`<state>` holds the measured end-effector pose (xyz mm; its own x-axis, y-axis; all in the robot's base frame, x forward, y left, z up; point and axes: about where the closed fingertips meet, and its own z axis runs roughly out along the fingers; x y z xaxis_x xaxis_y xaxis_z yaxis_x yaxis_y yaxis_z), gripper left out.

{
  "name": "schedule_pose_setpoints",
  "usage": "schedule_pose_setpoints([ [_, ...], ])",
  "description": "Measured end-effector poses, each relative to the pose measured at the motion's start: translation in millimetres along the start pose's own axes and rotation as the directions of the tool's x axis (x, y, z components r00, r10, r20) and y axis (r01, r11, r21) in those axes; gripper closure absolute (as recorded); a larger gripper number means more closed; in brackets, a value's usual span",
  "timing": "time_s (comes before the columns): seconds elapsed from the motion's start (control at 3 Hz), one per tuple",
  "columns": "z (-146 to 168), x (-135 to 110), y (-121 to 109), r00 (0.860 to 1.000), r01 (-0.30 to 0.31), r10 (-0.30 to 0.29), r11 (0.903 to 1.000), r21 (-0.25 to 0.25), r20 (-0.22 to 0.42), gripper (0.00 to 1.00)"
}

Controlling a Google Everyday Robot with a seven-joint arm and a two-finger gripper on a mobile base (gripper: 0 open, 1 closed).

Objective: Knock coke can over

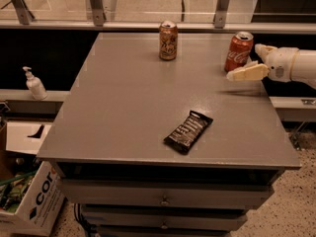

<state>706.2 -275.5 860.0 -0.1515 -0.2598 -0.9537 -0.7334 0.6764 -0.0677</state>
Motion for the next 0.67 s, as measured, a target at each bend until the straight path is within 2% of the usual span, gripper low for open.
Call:
schedule_pose_setpoints([
  [0.67,20.3,-14.9,2.0,0.997,0.005,-0.002,0.9993,-0.037,0.074,0.00],
])
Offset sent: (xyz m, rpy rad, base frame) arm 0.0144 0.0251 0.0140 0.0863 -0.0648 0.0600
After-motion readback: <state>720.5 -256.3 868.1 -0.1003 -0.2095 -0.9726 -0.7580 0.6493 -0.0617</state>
